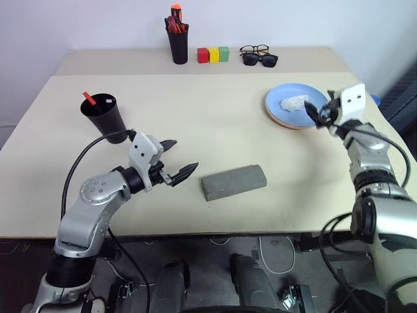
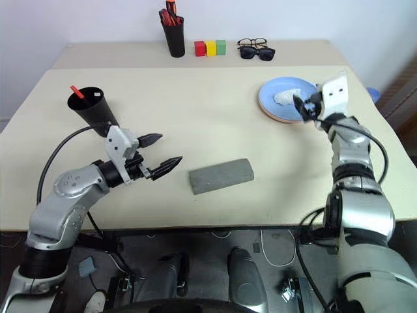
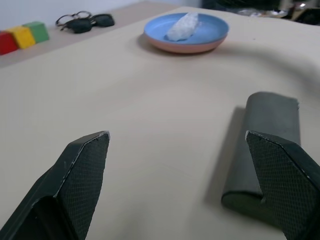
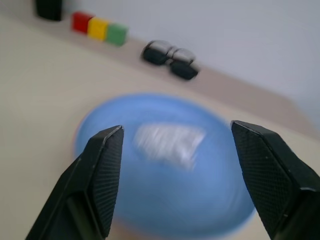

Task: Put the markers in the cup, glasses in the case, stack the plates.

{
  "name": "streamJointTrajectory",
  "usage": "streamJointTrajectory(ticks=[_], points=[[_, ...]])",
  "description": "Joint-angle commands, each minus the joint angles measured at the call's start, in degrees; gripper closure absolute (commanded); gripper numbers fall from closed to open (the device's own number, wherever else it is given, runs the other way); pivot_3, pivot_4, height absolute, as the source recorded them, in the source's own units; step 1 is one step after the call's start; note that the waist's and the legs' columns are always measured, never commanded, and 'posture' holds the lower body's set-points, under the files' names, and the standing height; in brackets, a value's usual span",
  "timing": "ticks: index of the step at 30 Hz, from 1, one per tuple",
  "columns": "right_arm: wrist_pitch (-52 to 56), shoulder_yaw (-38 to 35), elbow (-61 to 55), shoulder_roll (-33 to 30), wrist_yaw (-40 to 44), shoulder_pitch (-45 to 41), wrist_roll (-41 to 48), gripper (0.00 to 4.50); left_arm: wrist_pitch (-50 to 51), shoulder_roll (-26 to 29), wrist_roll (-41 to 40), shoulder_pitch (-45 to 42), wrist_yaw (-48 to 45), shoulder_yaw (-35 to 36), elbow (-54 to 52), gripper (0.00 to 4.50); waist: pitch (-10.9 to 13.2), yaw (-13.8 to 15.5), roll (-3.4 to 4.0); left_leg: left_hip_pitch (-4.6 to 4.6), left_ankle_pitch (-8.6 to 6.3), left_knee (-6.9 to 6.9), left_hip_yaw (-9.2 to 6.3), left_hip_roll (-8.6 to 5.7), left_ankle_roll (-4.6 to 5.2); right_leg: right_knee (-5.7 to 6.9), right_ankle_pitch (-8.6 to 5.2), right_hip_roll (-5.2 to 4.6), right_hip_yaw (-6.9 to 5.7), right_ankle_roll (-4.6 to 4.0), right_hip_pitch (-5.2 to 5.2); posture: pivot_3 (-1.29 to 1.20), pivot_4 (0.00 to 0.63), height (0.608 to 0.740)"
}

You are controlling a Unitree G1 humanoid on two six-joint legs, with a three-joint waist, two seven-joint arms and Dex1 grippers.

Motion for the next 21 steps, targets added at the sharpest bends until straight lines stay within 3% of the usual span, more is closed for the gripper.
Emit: streamJointTrajectory(ticks=[1,6,10,15,21], points=[[5.4,-3.2,-20.0,-4.2,8.1,10.4,7.2,1.04,-2.7,1.1,-1.4,0.8,-2.1,2.9,1.5,0.00,0.0,0.1,0.01,0.02,0.00,0.03,0.01,0.00,0.00,0.01,0.00,0.00,0.01,0.00,0.00,0.00,0.150,0.740],[21.7,-10.7,-48.6,-9.8,13.9,33.7,18.5,1.04,-4.7,1.4,-4.2,2.5,-5.3,4.8,2.5,0.00,0.0,0.9,0.03,0.00,-0.02,0.02,0.01,0.01,0.02,0.02,-0.09,-0.02,0.00,-0.12,-0.01,0.00,0.150,0.740],[28.8,-17.8,-59.5,-11.6,15.8,45.8,24.3,1.04,-5.5,2.3,-5.1,4.6,-7.0,5.9,2.1,0.00,0.0,0.6,0.02,0.18,-0.02,0.08,0.14,0.04,0.02,0.01,-0.15,-0.01,0.07,-0.23,0.10,0.00,0.150,0.740],[34.0,-23.8,-65.6,-12.0,16.7,53.1,28.1,1.04,-5.3,4.1,-6.2,7.5,-7.6,8.1,0.8,0.00,0.0,0.4,-0.01,0.34,-0.03,0.18,0.24,0.06,0.00,0.00,-0.13,-0.02,0.18,-0.28,0.21,0.00,0.150,0.740],[35.1,-25.0,-65.9,-11.6,16.0,54.0,27.5,1.04,-7.1,3.7,-5.2,11.1,-6.2,9.5,-0.4,0.00,0.0,0.5,-0.02,0.33,-0.04,0.14,0.24,0.08,-0.01,-0.06,-0.13,-0.03,0.17,-0.31,0.19,0.00,0.150,0.740]])
